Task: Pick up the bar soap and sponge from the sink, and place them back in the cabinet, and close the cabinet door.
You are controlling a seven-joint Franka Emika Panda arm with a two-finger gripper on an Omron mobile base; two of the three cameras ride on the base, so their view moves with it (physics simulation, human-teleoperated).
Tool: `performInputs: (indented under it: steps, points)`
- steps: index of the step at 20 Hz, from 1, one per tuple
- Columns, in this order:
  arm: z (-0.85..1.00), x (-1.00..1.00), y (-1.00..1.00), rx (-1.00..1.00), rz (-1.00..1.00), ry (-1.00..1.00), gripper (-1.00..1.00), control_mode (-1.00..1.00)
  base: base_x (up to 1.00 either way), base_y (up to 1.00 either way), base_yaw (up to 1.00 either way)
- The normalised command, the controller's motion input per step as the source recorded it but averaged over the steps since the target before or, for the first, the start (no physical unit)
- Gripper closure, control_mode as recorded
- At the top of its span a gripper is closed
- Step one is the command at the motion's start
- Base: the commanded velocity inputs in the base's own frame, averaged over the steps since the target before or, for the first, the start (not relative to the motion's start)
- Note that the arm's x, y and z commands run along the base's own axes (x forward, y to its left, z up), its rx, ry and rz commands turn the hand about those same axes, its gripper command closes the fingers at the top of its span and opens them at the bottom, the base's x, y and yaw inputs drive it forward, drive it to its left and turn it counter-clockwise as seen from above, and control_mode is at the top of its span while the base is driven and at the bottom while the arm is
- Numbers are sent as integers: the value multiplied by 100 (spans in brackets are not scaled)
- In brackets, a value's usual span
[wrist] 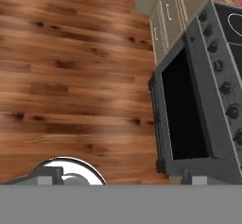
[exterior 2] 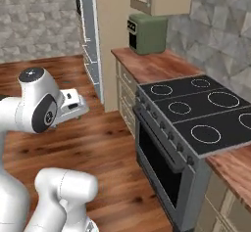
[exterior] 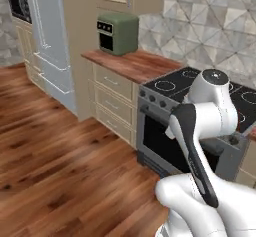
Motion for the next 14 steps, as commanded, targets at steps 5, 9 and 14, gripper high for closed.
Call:
performInputs:
  steps: [5,9,14]
  points:
    - [0,0,0,0,0,0,-100,100,18,7,91]
    - [0,0,0,0,0,0,-100,100,58,0,84]
    - [0,0,0,0,0,0,-100,100,90,0,78]
